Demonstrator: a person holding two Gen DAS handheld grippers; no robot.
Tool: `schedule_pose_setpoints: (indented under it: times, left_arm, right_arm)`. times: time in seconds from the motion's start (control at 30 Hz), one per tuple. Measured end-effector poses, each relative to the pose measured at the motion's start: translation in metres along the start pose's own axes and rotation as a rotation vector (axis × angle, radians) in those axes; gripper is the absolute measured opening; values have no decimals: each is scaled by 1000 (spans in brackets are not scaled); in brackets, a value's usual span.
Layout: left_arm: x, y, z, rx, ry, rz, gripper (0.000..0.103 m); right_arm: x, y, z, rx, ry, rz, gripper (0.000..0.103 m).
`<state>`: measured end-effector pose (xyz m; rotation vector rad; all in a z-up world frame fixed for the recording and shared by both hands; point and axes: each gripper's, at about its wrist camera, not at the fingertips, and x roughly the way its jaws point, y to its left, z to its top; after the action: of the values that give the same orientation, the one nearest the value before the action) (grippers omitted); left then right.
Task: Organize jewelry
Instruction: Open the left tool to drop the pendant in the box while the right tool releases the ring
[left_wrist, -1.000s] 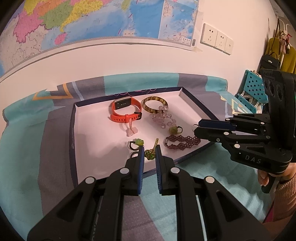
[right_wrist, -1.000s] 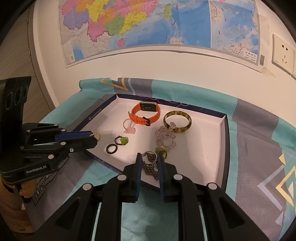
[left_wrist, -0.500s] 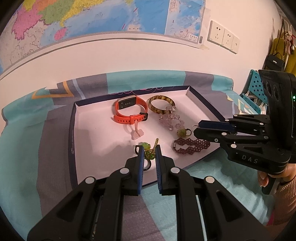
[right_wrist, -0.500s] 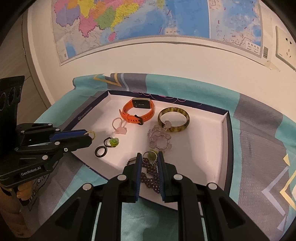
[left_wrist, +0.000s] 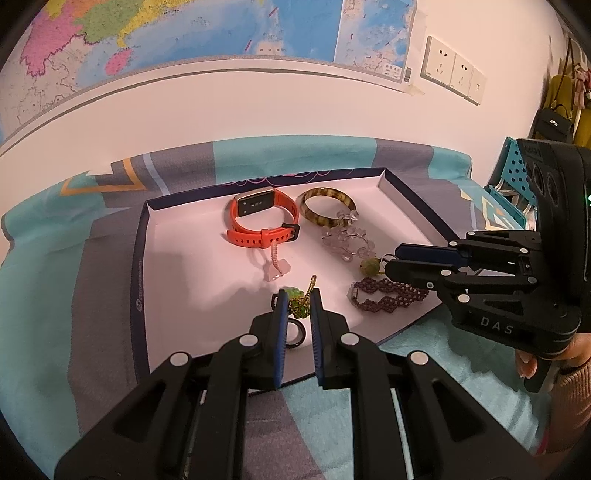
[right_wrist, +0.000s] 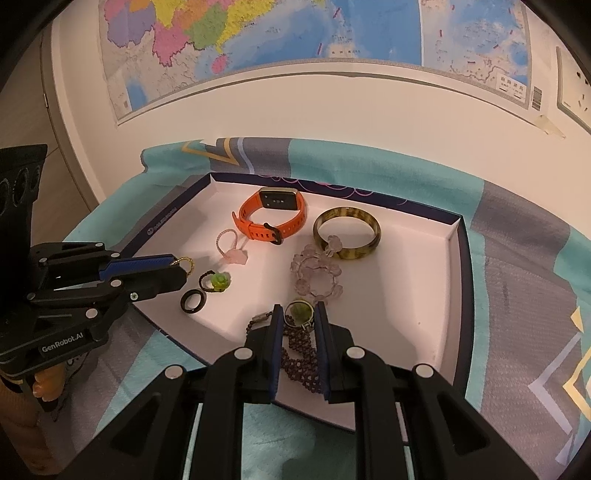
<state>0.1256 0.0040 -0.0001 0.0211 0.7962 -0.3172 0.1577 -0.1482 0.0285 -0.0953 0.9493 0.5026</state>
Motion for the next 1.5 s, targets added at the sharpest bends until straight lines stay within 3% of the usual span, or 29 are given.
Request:
schedule_pose_setpoints:
  times: [0.63, 0.73, 0.9, 0.97, 1.03, 1.1, 1.23, 1.4, 1.5]
  left_arm:
    - [16, 7, 0, -15, 29, 24, 13]
    - [17, 6, -1, -10, 31, 27, 17]
    - [16, 6, -2, -12, 23, 32, 33]
    - [15, 6, -3, -12, 16, 37, 36]
    - [12, 6, -4, -14, 6, 34, 41]
    - [8, 6, -5, -15, -6, 37, 52]
    - [-3, 6, -6, -19, -32, 47, 66]
    - [-24, 1, -15, -10, -69, 85, 98]
    - [-35, -2, -23, -12, -79, 94, 98]
  right_arm:
    - [15, -4, 5, 14, 31, -16, 16]
    - [18, -3, 4, 13, 36, -22, 18]
    - [16, -3, 1, 21, 28, -25, 20]
    - [11, -3, 0, 24, 16, -24, 26]
    - [9, -3, 0, 30, 4, -28, 39]
    - [4, -4, -1, 39, -13, -33, 52]
    - [-8, -4, -6, 48, -38, -36, 57]
    - [-31, -1, -16, 58, -95, -73, 87]
    - [-42, 2, -24, 72, -117, -67, 91]
